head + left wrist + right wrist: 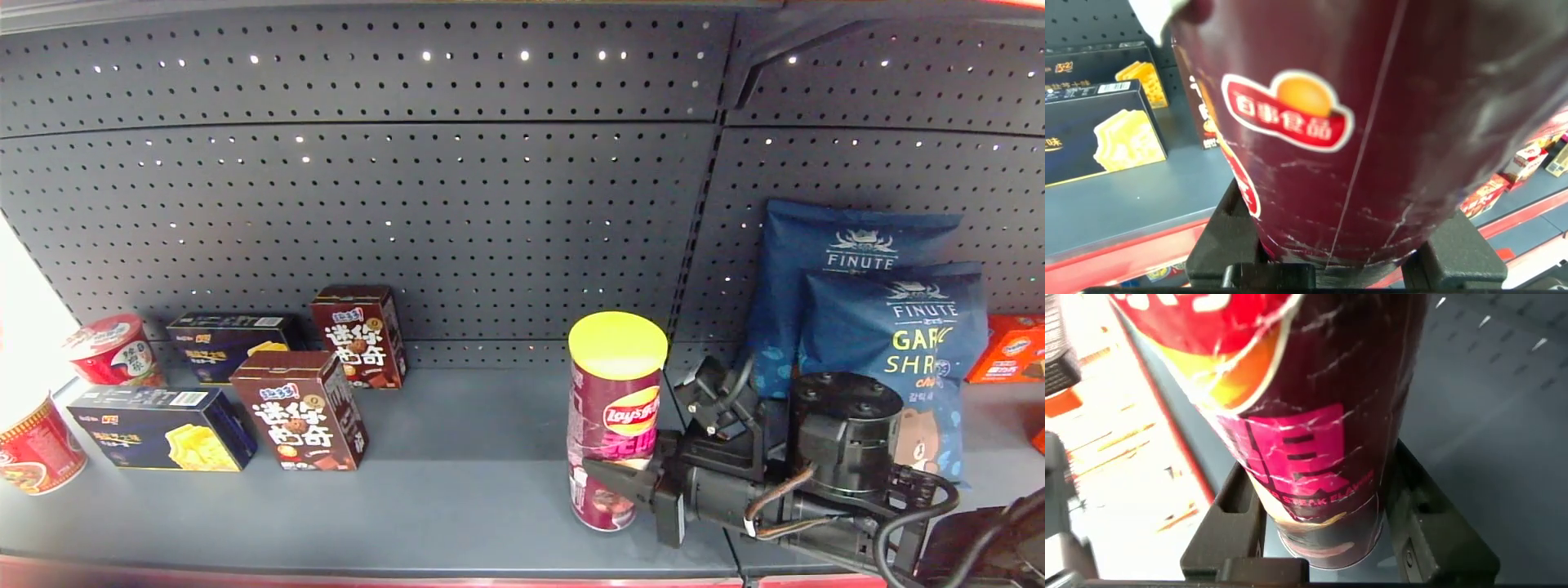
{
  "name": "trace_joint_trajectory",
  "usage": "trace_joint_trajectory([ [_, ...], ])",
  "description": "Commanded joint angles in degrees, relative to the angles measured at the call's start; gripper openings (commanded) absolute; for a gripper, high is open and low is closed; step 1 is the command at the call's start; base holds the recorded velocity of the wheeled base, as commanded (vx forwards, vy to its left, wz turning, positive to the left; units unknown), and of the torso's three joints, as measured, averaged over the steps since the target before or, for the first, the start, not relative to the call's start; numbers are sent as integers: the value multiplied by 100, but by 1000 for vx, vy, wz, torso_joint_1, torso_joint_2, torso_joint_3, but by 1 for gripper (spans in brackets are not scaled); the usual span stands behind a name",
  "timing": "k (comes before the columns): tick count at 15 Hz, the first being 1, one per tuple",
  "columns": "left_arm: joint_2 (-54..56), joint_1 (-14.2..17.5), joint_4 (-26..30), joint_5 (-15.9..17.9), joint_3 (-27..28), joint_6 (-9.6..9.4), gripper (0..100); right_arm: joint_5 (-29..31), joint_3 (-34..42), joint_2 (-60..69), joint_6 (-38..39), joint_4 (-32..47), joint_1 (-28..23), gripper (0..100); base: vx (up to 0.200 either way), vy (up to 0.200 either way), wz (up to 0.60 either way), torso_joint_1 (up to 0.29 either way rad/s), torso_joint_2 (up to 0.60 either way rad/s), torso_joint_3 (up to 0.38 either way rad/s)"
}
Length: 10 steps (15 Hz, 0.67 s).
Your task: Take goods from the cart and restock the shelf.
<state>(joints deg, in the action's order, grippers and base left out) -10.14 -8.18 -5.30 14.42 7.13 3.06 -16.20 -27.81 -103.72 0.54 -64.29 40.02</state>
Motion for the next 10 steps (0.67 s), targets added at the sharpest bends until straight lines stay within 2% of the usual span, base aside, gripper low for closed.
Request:
trace_joint_trajectory([
  [1,-14,1,-6,-1,16,2,0,3,82,18,17,-13,50,0,0,0,0,0,0,0],
  [5,-14,9,3,-18,60,-7,0,3,364,-34,17,-57,14,0,0,0,0,0,0,0],
  [10,-32,9,3,-18,43,-7,0,-6,276,-430,25,-400,-47,0,0,0,0,0,0,0],
])
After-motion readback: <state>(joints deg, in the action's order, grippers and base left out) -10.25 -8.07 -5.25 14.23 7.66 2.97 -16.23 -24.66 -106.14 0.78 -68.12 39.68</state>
